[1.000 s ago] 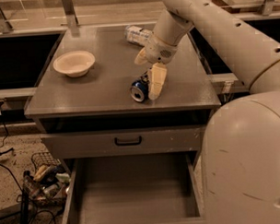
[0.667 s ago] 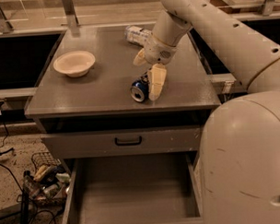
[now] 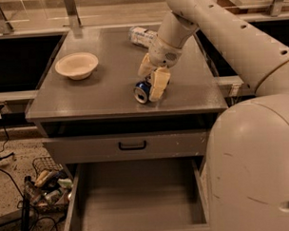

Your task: Place pepsi can into middle drawer

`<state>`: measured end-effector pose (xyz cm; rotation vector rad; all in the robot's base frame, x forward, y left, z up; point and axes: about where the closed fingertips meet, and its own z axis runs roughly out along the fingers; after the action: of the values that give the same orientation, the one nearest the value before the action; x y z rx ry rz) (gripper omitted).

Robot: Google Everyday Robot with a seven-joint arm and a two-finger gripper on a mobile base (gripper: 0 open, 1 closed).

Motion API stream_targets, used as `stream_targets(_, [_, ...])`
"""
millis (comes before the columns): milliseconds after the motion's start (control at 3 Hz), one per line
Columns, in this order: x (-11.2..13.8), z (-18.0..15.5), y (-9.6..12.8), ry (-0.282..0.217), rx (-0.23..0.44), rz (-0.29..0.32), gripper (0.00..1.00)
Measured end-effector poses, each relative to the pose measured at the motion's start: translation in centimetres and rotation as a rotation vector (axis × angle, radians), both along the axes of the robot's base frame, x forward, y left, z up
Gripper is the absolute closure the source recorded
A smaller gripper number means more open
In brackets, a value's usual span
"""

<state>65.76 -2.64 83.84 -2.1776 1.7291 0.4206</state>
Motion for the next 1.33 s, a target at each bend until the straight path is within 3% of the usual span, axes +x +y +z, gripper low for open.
stream_targets(333, [0.00, 0.00, 0.00, 0.000, 0.000, 0.000, 0.50])
stream_targets(667, [0.00, 0.00, 0.00, 0.000, 0.000, 0.000, 0.81])
stream_targets(1000, [0.01, -0.01, 0.01, 0.000, 0.000, 0.000, 1.00])
stream_targets(1333, [0.01, -0.01, 0.01, 0.000, 0.000, 0.000, 1.00])
